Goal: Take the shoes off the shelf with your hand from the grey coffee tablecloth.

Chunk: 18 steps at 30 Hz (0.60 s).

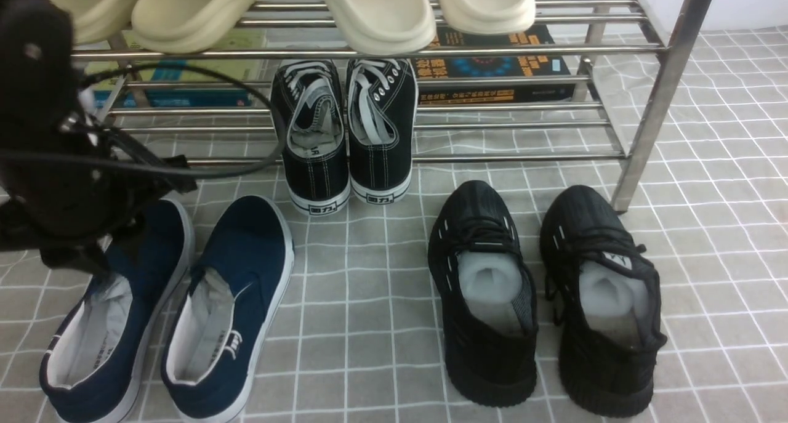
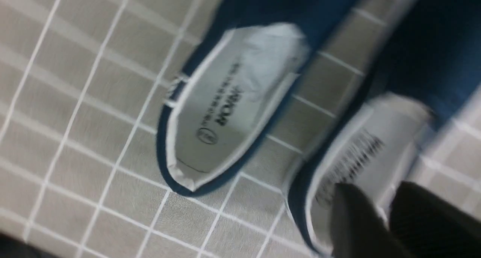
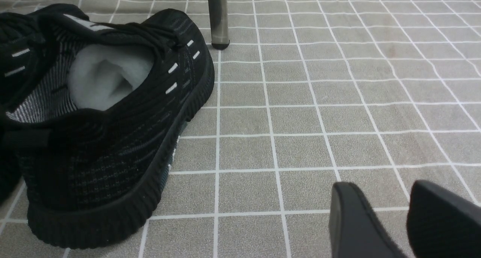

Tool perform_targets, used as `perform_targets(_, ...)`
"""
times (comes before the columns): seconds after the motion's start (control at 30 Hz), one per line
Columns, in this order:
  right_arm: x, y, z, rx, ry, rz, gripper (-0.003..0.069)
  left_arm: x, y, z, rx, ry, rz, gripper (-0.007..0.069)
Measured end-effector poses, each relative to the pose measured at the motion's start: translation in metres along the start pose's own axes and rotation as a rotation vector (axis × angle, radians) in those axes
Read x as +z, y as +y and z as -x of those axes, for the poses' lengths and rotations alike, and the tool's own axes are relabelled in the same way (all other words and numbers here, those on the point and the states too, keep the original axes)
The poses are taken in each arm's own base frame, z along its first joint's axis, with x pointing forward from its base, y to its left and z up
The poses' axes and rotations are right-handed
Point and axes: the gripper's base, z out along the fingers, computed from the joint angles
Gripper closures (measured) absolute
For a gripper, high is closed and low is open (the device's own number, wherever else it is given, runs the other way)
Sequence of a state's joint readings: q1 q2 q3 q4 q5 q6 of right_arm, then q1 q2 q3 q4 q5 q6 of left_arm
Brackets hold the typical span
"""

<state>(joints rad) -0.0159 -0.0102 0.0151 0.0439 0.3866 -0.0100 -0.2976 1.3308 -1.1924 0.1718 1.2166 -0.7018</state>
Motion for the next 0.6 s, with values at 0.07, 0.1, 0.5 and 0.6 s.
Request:
perform_targets(0.07, 0.000, 0.000, 0.000, 0.000, 0.000, 0.000, 0.0420, -0.013, 0.004, -0.005, 0.059, -0.018, -0.037, 0.0574)
perform_targets(0.1, 0.000, 0.000, 0.000, 0.000, 0.000, 0.000, 0.0420, -0.028, 0.010, -0.011, 0.125, -0.054, -0.070, 0.0605)
perform_targets(0.5, 0.000, 0.000, 0.000, 0.000, 0.000, 0.000, 0.0420, -0.085, 0.077, -0.107, 0.327, -0.245, -0.315, 0.0623)
perform_targets(0.6, 0.000, 0.000, 0.000, 0.000, 0.000, 0.000, 0.0420, -0.069, 0.084, -0.132, 0.334, -0.292, -0.426, 0.0623)
